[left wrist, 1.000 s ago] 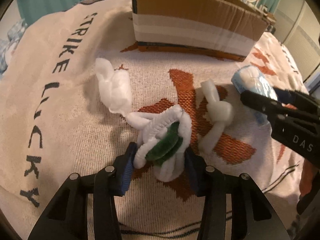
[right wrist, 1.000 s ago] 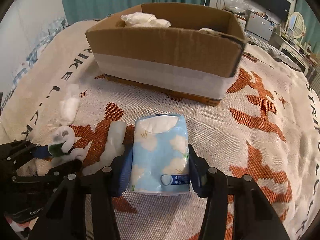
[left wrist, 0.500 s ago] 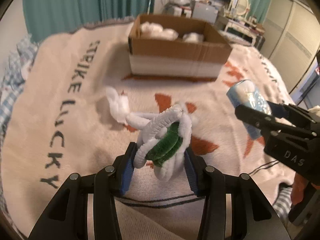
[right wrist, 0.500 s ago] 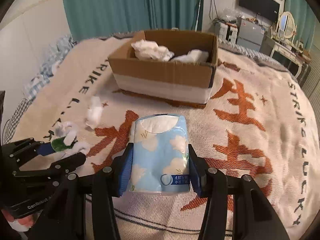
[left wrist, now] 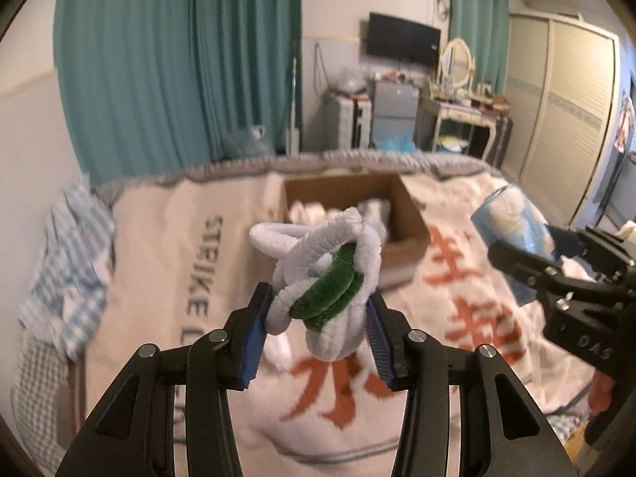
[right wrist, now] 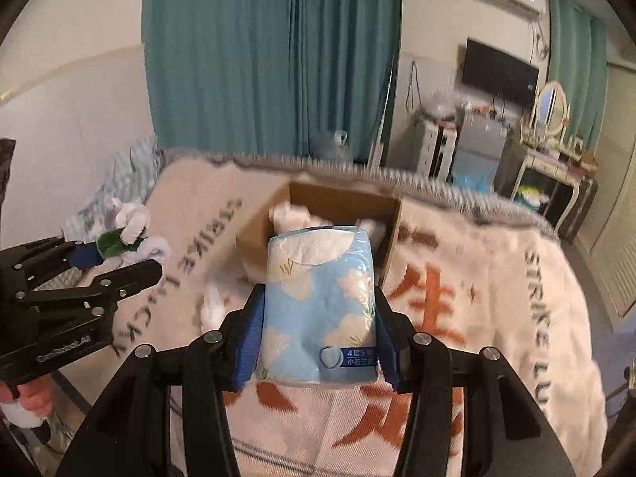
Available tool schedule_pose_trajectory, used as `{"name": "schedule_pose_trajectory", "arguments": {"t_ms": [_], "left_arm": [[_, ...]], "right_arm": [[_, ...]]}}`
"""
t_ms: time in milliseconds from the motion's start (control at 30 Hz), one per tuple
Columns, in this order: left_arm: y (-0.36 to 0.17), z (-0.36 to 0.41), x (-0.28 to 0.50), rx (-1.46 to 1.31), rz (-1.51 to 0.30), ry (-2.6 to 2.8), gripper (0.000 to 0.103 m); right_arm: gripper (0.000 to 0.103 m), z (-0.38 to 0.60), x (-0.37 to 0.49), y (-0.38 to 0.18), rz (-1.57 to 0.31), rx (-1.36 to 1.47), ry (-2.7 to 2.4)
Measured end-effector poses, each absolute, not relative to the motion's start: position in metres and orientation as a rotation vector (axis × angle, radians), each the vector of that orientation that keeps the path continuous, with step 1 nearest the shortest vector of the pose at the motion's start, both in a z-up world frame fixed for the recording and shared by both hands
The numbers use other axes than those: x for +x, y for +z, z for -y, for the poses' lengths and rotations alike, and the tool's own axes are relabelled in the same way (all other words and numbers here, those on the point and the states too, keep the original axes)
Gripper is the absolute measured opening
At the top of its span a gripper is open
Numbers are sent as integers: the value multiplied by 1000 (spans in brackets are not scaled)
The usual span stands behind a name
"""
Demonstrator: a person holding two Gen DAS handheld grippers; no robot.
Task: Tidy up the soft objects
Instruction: 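Carry the blue pack with the right tool into the box while the left tool drops the flower in, then lift both open tools out of the box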
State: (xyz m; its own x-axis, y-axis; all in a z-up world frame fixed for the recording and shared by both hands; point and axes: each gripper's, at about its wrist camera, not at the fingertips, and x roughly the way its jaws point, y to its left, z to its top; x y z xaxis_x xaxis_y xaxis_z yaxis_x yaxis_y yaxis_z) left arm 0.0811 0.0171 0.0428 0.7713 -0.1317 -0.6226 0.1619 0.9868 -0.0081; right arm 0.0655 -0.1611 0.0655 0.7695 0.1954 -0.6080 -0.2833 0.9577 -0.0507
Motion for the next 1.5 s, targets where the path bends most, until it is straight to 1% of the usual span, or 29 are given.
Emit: {"name": "schedule_pose_trajectory", "arguments": {"t_ms": [233,433,633,867,967,1133,1200,1300,1333,1367,1400,1433,1467,1500], "left_arm": [[71,-22,123,31,-601,-163,45],[63,-17,179,57,-582,-164,45],[30,-5,243,57,-616,-186,45],[-30,7,308,81,-702,-197,45],[-51,13,328,98,-738,-192,45],[-67,22,343,133,-768,-196,45],[-67,26,344,135,-764,-190,50],[-70,31,346,145,-769,-202,52],[-69,34,344,156,-764,-198,60],[-66,35,340,160,-751,-196,63],[-64,34,338,157,-743,-199,65],[-59,34,335,149,-735,-209,71],[-57,34,334,141,-734,-215,80],[-51,33,331,126,-734,-220,83]], "right_arm": [[50,159,101,119,-534,-127,282],[50,152,155,126,-507,-124,280],[50,152,228,88,-565,-95,267],[50,164,306,10,-692,-72,237],[50,175,330,-19,-736,-47,231],[50,185,348,-43,-758,-20,241],[51,188,351,-43,-749,-11,252],[53,189,356,-44,-762,-8,224],[55,189,355,-43,-764,-5,223],[57,190,354,-41,-760,0,223],[63,190,351,-38,-756,-1,218],[65,189,348,-36,-752,-3,214],[65,190,345,-31,-745,-7,209],[65,190,341,-26,-740,-8,208]]}}
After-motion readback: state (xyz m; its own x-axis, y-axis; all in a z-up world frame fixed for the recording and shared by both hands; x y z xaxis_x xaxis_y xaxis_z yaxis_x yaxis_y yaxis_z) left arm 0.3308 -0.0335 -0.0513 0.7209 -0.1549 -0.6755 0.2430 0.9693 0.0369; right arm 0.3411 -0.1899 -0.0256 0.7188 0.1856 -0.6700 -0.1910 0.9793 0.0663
